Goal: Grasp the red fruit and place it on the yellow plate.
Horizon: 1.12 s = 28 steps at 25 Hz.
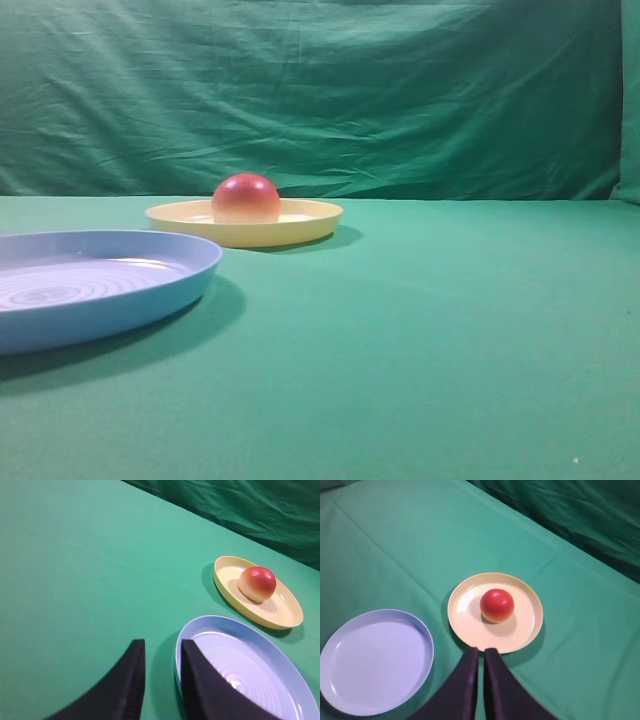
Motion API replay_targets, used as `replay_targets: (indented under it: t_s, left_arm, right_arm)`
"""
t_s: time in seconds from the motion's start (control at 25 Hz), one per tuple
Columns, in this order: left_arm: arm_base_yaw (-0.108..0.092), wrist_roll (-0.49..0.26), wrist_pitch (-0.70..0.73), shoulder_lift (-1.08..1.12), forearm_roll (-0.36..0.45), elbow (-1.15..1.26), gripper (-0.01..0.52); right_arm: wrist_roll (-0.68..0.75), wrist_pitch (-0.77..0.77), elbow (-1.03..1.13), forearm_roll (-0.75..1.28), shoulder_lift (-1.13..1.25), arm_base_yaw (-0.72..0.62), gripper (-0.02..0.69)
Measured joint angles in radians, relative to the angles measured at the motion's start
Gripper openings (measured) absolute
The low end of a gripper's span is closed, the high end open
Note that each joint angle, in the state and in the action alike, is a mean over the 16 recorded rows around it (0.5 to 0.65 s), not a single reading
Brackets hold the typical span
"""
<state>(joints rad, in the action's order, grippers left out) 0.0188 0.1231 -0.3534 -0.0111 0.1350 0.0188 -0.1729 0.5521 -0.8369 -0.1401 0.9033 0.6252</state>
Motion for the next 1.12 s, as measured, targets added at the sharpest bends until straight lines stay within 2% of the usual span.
replay_targets:
  t_s: [0.28,0.68,0.88,1.12]
  left_arm:
    - [0.0,0.0,0.0,0.0,0.0,0.0,0.157]
    - [0.0,0.0,0.0,0.0,0.0,0.0,0.157]
    - [0.0,0.0,0.0,0.0,0.0,0.0,0.157]
    - [0.0,0.0,0.0,0.0,0.0,0.0,0.157]
  right_arm:
    - [0.001,0.044,0.151,0.016,-0.183,0.0,0.0]
    - [0.066,0.122,0.187,0.117,-0.287,-0.013,0.0]
    - [0.108,0.089,0.215,0.164,-0.337,-0.075,0.0]
    - [0.135,0.003,0.32,0.186,-0.457,-0.216,0.0]
